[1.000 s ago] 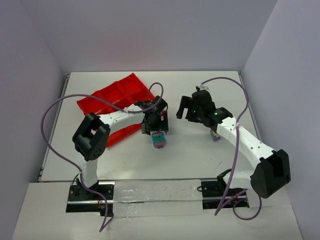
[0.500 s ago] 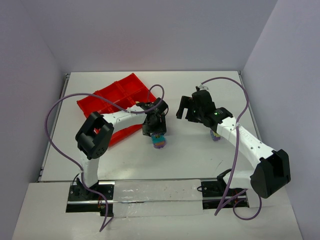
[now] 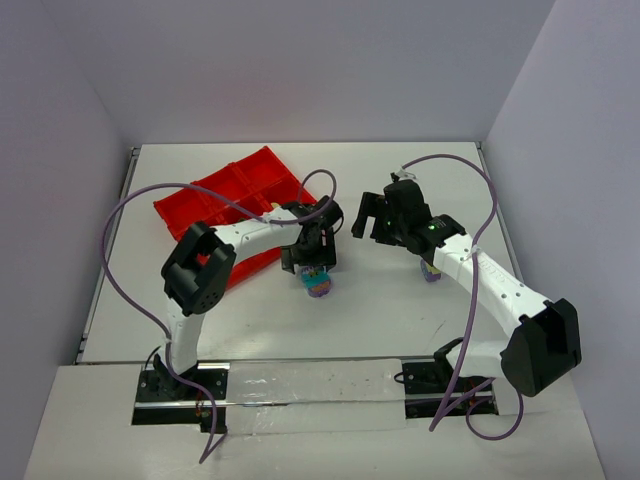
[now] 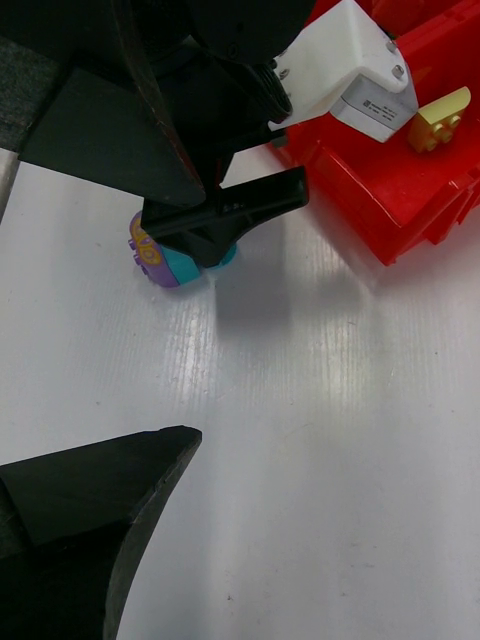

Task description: Sort the legos into containers by color

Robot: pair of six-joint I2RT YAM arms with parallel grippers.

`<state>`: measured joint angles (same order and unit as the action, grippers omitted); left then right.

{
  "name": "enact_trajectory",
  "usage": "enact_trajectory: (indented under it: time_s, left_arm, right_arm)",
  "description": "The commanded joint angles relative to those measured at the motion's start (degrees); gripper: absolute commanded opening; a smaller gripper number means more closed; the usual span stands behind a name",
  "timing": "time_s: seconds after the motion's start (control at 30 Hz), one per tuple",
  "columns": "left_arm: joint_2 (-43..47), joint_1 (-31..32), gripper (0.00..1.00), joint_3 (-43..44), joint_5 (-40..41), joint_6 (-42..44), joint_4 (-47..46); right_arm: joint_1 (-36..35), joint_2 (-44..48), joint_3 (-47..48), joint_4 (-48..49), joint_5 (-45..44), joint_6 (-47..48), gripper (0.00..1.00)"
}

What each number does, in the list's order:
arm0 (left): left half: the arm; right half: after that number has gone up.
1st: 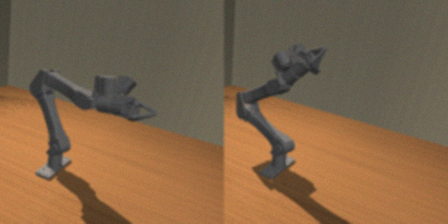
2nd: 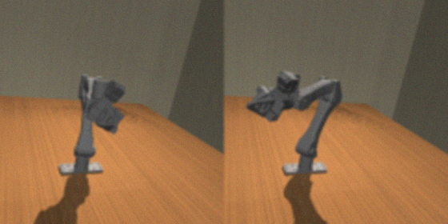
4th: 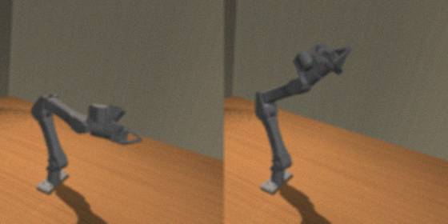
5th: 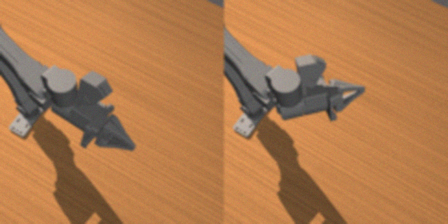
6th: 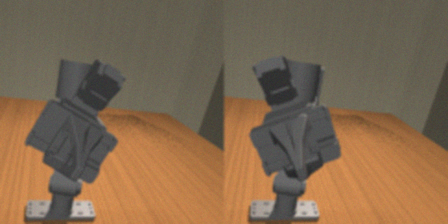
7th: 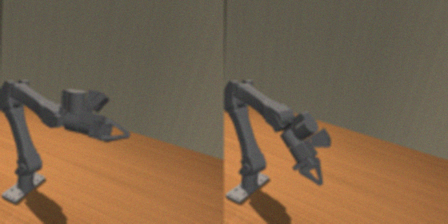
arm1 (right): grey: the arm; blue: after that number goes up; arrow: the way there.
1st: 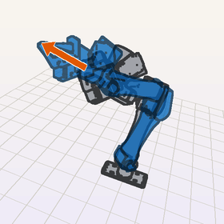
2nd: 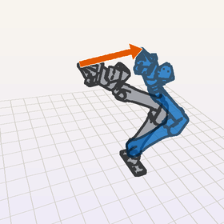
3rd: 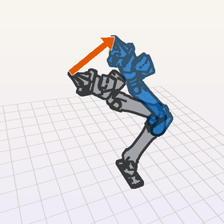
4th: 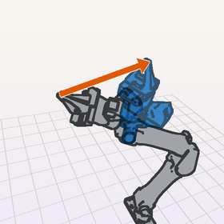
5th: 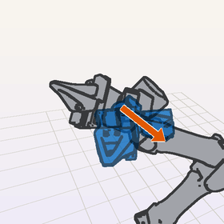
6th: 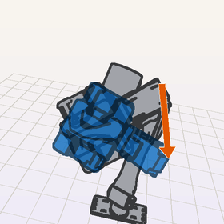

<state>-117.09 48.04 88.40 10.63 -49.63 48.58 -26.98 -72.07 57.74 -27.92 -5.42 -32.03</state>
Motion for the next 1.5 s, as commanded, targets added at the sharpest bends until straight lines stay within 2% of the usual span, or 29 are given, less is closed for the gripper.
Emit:
enact_trajectory:
  time_s: [0.0, 0.13, 0.67, 1.07, 1.23, 1.37, 1.47]
  left_arm:
    - [-1.0, 0.9, 0.93, 4.8, 1.0, -3.5, 5.4]
    - [-1.4, 1.0, 0.88, 5.9, -1.2, -8.2, 6.6]
    - [-3.7, 0.4, 0.88, 6.3, -1.5, -13.3, 7.5]
    - [-3.1, 0.0, 0.75, 5.0, -1.7, -13.7, 6.0]
    - [-2.1, 0.0, 0.44, 5.1, -0.8, -13.3, 6.2]
    - [-0.6, -0.5, 0.03, 6.2, 0.4, -11.9, 7.2]
    - [1.6, -2.1, 0.0, 6.8, -0.9, -9.8, 7.0]
  right_arm:
    - [0.3, 0.8, 1.1, 1.3, -0.3, 0.6, 0.98]
    - [0.3, 0.6, 1.0, 1.4, 0.0, 0.7, 0.98]
    - [0.3, 0.5, 0.7, 1.4, 1.0, 1.8, 0.98]
    - [0.3, 0.5, 0.7, 1.3, 1.4, 1.9, 0.98]
    - [0.3, 0.5, 0.7, 1.3, 1.4, 1.9, 0.98]
    - [0.3, 0.8, 1.1, 1.1, 1.9, 1.6, 0.98]
    - [0.4, 1.6, 1.8, 0.9, 3.2, 1.6, 0.98]
